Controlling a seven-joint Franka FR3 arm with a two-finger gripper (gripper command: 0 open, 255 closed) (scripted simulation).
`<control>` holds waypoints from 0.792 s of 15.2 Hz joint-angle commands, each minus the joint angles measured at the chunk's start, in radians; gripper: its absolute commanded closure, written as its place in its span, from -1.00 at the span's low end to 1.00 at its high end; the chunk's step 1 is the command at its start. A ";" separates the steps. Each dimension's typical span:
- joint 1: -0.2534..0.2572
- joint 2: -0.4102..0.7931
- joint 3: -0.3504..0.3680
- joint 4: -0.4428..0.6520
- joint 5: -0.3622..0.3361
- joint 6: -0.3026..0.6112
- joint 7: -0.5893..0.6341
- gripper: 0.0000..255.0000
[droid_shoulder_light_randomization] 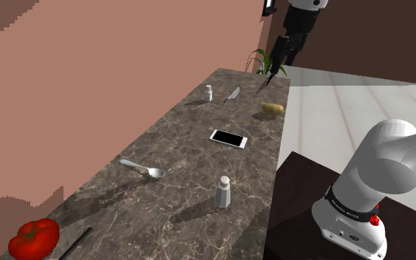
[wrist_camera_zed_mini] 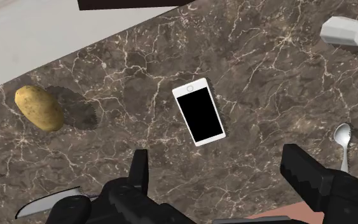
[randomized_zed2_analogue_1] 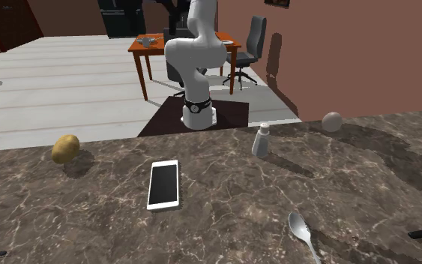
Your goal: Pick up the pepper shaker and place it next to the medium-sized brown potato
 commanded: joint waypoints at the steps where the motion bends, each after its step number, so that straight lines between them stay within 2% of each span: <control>1: 0.000 0.000 0.000 0.000 0.000 0.000 0.000 -1.00; 12: 0.079 -0.034 0.237 -0.213 0.127 0.180 0.244 -1.00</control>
